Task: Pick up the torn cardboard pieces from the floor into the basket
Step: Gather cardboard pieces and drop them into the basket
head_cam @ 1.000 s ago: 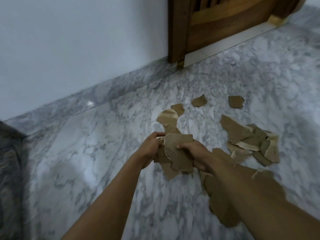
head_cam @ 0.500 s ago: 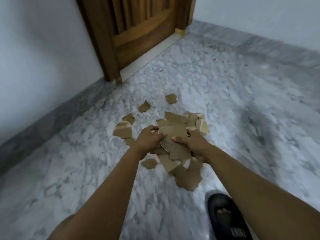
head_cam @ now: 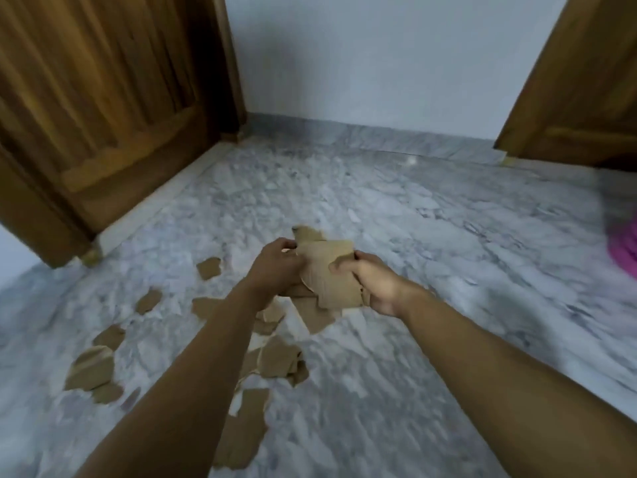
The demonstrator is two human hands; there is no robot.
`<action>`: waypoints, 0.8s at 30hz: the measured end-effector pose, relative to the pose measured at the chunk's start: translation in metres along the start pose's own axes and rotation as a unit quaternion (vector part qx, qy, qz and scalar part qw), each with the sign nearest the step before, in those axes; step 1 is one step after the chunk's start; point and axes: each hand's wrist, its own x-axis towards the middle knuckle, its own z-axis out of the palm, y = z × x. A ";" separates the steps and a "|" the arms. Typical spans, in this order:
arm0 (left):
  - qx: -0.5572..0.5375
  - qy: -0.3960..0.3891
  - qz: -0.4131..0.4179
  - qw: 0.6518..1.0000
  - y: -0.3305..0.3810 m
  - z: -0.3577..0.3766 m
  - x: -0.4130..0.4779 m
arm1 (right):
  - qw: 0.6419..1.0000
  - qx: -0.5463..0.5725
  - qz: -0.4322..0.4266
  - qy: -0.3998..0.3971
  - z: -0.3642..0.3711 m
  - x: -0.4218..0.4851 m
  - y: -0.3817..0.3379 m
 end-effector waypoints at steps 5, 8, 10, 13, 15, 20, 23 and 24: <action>0.001 -0.034 0.031 0.999 0.070 0.136 0.041 | 0.999 0.007 -0.034 0.029 -0.153 -0.006 -0.026; -0.028 -0.048 0.030 0.998 0.119 0.222 0.057 | 0.997 0.016 -0.041 0.060 -0.246 -0.025 -0.050; -0.026 -0.066 0.031 0.997 0.164 0.284 0.061 | 0.994 0.035 -0.042 0.091 -0.312 -0.044 -0.068; -0.017 -0.095 0.052 0.994 0.221 0.353 0.069 | 0.988 0.046 -0.061 0.133 -0.385 -0.069 -0.092; 0.006 -0.130 0.077 0.988 0.259 0.404 0.073 | 0.981 0.051 -0.080 0.169 -0.438 -0.089 -0.106; 0.054 -0.202 0.138 0.968 0.326 0.502 0.082 | 0.965 0.062 -0.119 0.224 -0.544 -0.124 -0.127; 0.077 -0.270 0.173 0.944 0.363 0.565 0.096 | 0.945 0.063 -0.148 0.284 -0.609 -0.136 -0.137; 0.079 -0.288 0.177 0.938 0.376 0.595 0.103 | 0.935 0.072 -0.153 0.313 -0.636 -0.139 -0.139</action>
